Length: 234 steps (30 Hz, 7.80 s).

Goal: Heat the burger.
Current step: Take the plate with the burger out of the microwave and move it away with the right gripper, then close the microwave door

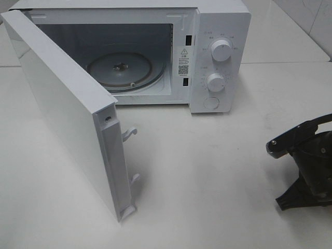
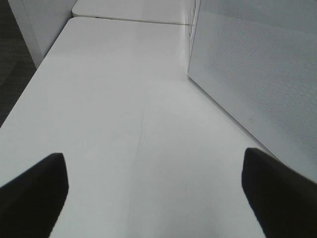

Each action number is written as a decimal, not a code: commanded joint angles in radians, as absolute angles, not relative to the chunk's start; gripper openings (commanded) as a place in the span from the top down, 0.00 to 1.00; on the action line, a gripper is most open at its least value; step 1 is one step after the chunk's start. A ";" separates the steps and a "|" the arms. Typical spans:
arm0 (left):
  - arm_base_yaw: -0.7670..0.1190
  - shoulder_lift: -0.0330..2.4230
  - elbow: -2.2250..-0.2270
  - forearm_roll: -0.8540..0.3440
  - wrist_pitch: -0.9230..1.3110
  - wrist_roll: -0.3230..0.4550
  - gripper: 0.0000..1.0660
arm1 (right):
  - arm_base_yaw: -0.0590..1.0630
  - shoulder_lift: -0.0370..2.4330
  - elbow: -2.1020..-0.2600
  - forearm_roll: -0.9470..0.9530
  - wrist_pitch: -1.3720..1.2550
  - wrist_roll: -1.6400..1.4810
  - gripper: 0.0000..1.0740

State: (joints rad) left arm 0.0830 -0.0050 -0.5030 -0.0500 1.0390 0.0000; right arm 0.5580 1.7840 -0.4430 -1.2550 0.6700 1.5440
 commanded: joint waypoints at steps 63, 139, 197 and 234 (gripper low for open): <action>0.079 -0.024 -0.499 -0.052 1.037 0.000 0.18 | 0.541 0.754 -0.635 -0.200 0.960 0.260 0.29; 0.079 -0.024 -0.499 -0.052 1.037 0.000 0.18 | 0.132 -0.030 -0.506 -0.065 1.037 0.104 0.30; 0.079 0.529 -0.230 -0.081 -0.076 0.000 1.00 | 0.132 -0.030 -0.506 -0.065 1.037 0.104 0.30; 0.003 1.371 -0.234 0.386 -0.892 -0.304 1.00 | 0.132 -0.030 -0.506 -0.065 1.037 0.104 0.30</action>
State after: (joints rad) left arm 0.0090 1.3670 -0.2240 0.3880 -0.8750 -0.3100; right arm 0.1390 -0.0040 -0.5090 -0.0690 1.0430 0.1120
